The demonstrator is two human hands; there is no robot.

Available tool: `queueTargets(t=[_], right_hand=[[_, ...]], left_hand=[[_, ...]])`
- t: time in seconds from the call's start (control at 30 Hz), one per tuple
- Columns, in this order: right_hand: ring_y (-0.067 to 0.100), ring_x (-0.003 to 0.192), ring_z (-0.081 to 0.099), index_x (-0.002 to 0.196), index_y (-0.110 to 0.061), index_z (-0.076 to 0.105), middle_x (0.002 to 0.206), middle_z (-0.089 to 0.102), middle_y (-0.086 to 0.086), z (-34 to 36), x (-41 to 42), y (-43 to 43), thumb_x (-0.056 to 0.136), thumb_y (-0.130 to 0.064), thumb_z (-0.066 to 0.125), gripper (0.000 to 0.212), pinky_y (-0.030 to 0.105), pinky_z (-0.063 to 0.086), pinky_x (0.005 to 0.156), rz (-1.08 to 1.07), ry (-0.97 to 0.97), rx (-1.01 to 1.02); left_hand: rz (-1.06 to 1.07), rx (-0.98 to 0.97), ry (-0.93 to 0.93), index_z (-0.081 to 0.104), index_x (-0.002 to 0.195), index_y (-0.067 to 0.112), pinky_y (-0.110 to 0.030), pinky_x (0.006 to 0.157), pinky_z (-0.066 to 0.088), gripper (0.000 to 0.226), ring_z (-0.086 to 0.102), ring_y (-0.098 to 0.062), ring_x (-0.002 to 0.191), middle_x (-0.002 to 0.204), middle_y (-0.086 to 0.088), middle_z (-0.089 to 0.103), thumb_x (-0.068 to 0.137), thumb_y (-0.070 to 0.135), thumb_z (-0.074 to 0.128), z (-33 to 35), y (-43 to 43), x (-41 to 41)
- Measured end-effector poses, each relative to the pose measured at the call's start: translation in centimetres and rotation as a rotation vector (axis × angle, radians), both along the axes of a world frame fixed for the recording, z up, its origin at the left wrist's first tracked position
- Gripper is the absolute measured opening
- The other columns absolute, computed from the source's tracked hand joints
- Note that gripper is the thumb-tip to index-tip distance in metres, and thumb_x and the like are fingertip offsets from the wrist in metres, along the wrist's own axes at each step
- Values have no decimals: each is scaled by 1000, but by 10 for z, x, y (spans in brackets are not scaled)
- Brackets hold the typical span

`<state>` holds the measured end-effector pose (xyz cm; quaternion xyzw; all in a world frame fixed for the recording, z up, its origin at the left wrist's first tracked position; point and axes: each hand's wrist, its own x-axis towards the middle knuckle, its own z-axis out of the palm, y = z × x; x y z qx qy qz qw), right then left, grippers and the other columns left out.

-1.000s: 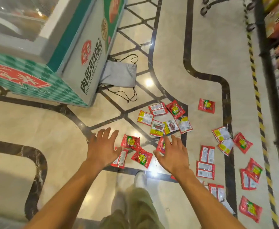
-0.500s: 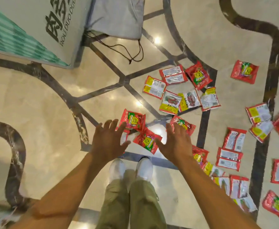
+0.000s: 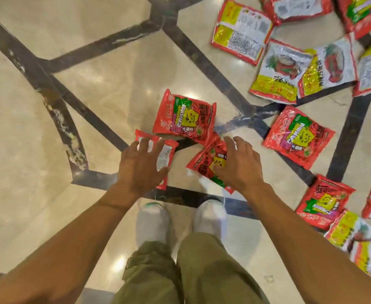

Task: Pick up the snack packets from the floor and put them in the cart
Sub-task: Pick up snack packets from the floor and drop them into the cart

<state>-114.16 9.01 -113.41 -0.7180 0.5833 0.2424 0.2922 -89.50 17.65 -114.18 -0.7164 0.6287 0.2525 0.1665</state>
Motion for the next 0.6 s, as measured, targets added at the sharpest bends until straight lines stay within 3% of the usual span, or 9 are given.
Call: queueTargets(t=[0.17,0.37,0.43,0.5,0.6], right_hand=[[37,132,43,146,-20,35,143,42,13,-61,-3,3,75,-48,80,89,55,42,105,-17,45,24],[34,116,55,124,-16,49,121,57,10,-79,-3,-8,65,-60,88,84,51,49,96,-104,78,106],[32,108,61,116,-16,61,113,61,9,-80,-3,-7,60,-59,91,76,47,56,89,-151,39,161],[28,100,64,113,-17,66,108,62,7,-78,-3,-3,64,-53,92,66,39,57,81,-198,-15,190],[30,96,67,120,-16,56,108,66,8,-70,-5,8,80,-40,83,54,37,54,76,-244,-46,198]], left_hand=[[200,49,30,6,159,38,-63,106,47,109,36,-48,144,168,-18,15,79,61,77,-64,17,2],[730,-108,189,18,159,15,-53,109,44,118,44,-36,139,155,-16,37,72,43,92,-92,28,-2],[968,-91,278,24,155,15,-51,110,44,110,50,-32,134,147,-12,47,72,36,93,-91,28,-2],[1174,-52,361,30,146,12,-47,102,50,90,60,-24,117,133,-5,56,79,30,88,-89,28,0],[1256,-27,416,48,132,14,-45,93,58,61,67,-17,103,121,0,65,86,37,81,-84,37,5]])
